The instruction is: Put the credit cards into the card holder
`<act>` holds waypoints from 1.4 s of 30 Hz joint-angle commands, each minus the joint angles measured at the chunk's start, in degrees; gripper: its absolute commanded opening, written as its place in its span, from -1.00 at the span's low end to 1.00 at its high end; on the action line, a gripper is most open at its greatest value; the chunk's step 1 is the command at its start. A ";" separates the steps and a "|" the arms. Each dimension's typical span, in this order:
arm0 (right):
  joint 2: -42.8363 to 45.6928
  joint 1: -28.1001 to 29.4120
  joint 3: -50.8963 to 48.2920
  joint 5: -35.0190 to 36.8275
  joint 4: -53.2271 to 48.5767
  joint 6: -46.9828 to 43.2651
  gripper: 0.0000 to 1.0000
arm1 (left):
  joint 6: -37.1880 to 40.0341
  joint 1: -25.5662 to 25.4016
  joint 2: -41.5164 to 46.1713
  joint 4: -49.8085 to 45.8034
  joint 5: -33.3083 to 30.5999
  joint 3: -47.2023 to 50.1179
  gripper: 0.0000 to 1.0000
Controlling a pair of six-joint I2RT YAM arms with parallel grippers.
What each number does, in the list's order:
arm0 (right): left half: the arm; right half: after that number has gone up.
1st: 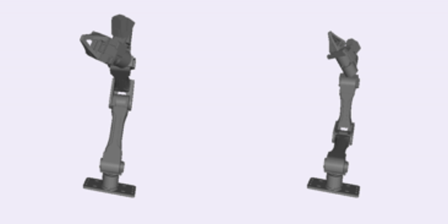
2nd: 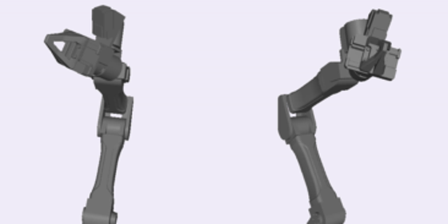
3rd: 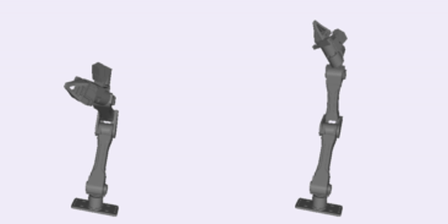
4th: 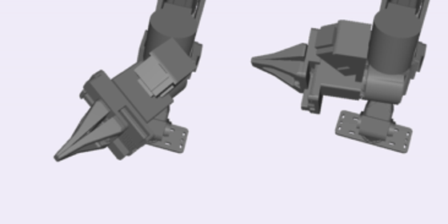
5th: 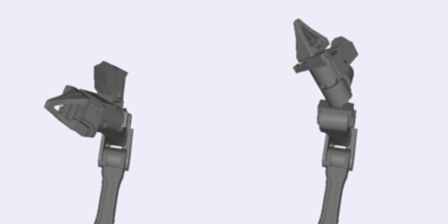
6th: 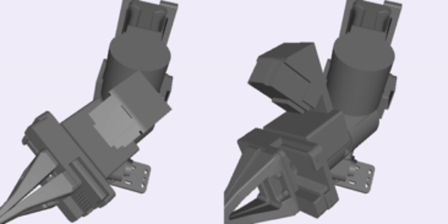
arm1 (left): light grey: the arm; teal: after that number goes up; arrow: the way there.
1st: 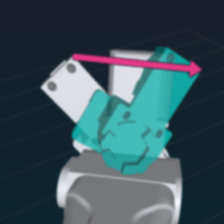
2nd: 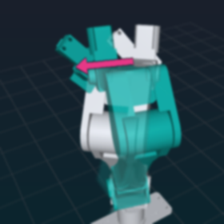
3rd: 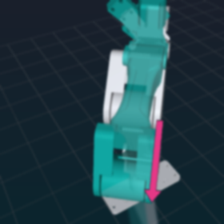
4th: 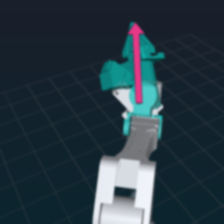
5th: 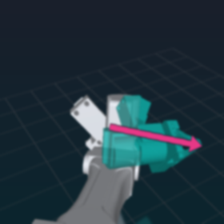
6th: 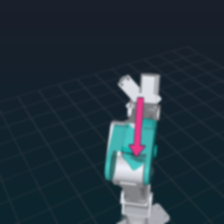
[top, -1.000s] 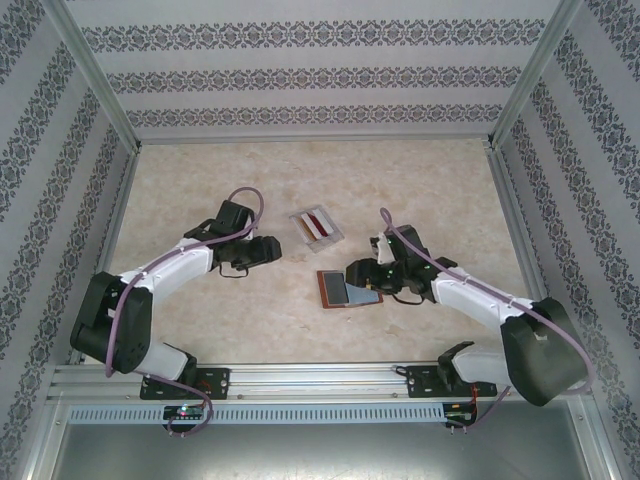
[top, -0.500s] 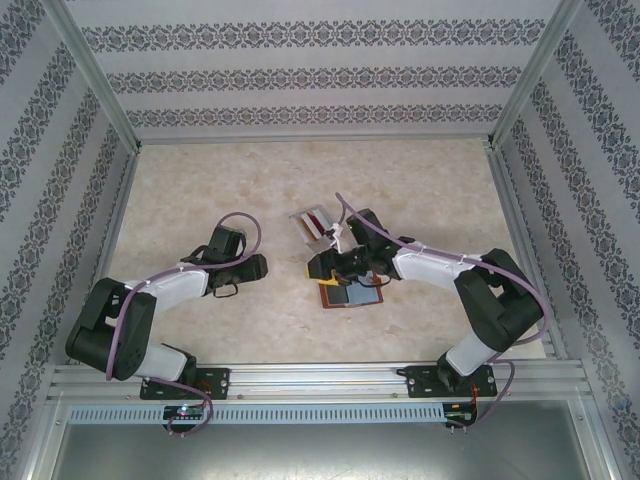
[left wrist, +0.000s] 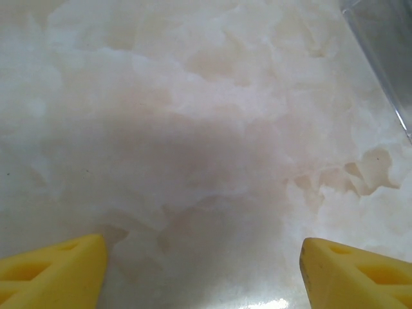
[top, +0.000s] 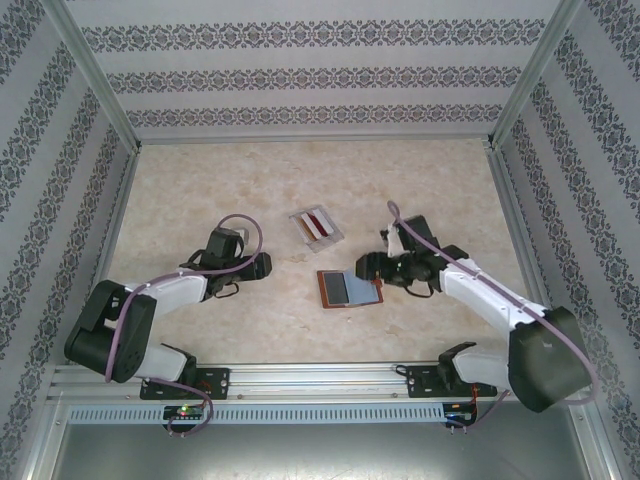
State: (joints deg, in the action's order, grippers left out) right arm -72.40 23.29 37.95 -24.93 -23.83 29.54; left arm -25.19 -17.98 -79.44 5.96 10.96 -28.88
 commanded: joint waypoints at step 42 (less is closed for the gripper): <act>-14.22 12.03 19.22 2.26 1.48 -8.97 0.35 | 1.74 0.15 4.48 3.96 0.26 2.17 0.75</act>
State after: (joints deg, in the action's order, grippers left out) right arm -86.21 36.07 53.95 -27.03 -19.53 23.73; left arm -24.36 -17.98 -74.37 9.45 11.33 -26.37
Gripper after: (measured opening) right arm 0.674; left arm 0.874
